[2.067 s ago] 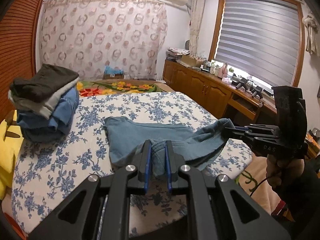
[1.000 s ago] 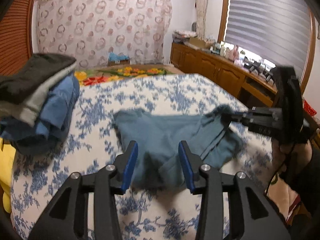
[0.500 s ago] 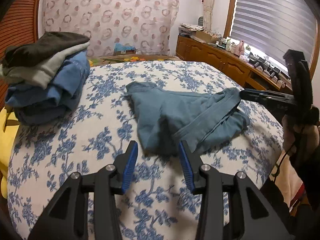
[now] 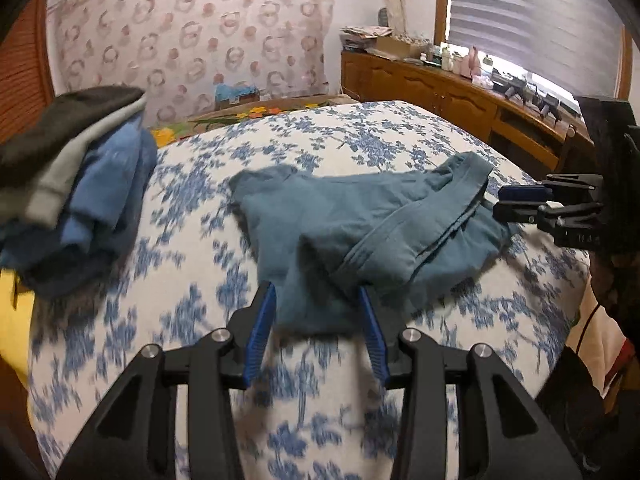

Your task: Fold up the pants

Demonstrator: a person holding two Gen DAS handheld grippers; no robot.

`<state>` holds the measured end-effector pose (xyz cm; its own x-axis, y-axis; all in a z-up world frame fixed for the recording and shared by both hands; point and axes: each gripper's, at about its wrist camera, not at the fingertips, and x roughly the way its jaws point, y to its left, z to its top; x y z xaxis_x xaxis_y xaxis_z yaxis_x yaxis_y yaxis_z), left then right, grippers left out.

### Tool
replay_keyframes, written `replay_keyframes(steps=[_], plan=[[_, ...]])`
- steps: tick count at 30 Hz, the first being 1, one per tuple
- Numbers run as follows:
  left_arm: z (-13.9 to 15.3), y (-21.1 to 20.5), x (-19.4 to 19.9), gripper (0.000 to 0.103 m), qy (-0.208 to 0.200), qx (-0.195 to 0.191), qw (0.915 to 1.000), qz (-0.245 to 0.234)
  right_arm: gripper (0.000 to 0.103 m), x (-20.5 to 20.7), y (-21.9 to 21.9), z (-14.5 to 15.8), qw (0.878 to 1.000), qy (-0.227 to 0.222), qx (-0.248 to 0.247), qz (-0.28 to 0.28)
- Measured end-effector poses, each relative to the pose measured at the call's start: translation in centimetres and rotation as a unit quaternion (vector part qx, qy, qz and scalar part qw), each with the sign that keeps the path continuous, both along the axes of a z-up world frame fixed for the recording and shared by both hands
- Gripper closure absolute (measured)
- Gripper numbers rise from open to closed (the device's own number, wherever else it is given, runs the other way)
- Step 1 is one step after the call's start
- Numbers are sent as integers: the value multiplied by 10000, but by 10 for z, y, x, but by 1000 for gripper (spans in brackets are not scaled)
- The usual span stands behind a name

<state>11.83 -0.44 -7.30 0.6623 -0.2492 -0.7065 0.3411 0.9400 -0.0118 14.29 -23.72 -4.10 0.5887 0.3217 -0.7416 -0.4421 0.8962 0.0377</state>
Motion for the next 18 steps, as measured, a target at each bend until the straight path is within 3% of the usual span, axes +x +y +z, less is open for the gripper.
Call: replay_keyframes(steps=[6, 10, 18], plan=[[15, 1, 31, 62, -53, -140, 9998, 92, 68, 24, 11, 1, 9998, 39, -161, 102], [20, 13, 58, 62, 7, -347, 9986, 393, 68, 47, 15, 6, 9984, -178, -534, -11], [16, 25, 61, 62, 46, -464, 9974, 555, 68, 82, 1, 13, 9982, -251, -373, -388]])
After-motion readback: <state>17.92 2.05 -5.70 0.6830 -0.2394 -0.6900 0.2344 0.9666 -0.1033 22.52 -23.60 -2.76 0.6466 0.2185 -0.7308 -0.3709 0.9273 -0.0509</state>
